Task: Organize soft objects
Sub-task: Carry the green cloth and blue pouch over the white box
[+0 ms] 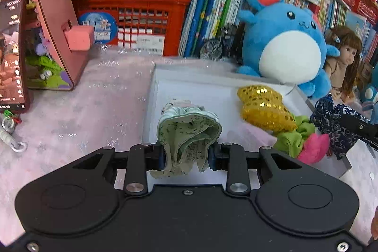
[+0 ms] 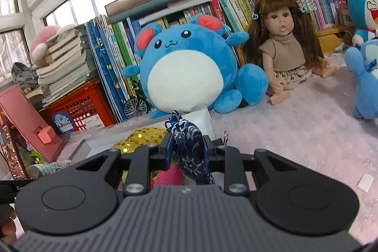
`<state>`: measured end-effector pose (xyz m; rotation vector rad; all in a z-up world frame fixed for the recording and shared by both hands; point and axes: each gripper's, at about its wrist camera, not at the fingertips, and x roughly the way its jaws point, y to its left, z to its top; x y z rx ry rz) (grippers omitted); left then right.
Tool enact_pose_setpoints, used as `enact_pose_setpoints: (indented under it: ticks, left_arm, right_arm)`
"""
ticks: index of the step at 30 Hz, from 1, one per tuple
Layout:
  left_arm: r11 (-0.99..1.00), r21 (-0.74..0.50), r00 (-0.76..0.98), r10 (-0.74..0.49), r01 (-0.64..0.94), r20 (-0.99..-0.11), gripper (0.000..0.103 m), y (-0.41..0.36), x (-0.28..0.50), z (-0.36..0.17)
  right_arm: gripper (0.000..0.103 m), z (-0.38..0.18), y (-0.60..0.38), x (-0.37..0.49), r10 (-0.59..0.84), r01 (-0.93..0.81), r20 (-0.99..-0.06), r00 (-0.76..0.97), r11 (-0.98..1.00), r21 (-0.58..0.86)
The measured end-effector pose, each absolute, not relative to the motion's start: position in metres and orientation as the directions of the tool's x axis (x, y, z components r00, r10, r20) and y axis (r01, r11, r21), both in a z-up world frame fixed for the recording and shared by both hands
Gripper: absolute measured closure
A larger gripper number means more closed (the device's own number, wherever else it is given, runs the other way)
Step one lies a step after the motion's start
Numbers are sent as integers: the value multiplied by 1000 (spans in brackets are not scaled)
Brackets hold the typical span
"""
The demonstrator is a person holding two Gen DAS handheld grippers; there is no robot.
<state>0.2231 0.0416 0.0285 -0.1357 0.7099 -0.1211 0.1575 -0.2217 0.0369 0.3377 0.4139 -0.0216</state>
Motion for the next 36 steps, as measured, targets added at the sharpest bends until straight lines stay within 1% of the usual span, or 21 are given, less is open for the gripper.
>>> enact_pose_setpoints:
  ticks: [11, 27, 31, 33, 36]
  left_arm:
    - [985, -160, 705, -161, 68, -691, 72, 40, 228, 22]
    - [980, -189, 681, -177, 58, -711, 71, 44, 233, 18]
    - [980, -186, 685, -180, 66, -706, 66, 43, 231, 19]
    - [981, -183, 686, -180, 69, -705, 66, 42, 230, 19]
    - [982, -179, 688, -174, 65, -704, 62, 42, 229, 20]
  right_arm:
    - [73, 30, -213, 160, 73, 73, -433, 898, 948, 311]
    - [73, 29, -198, 162, 104, 24, -463, 880, 965, 263]
    - [69, 29, -195, 162, 113, 12, -464, 878, 966, 259]
    - [69, 30, -194, 161, 116, 8, -465, 878, 966, 257]
    - [68, 30, -194, 161, 124, -1, -466, 876, 967, 255]
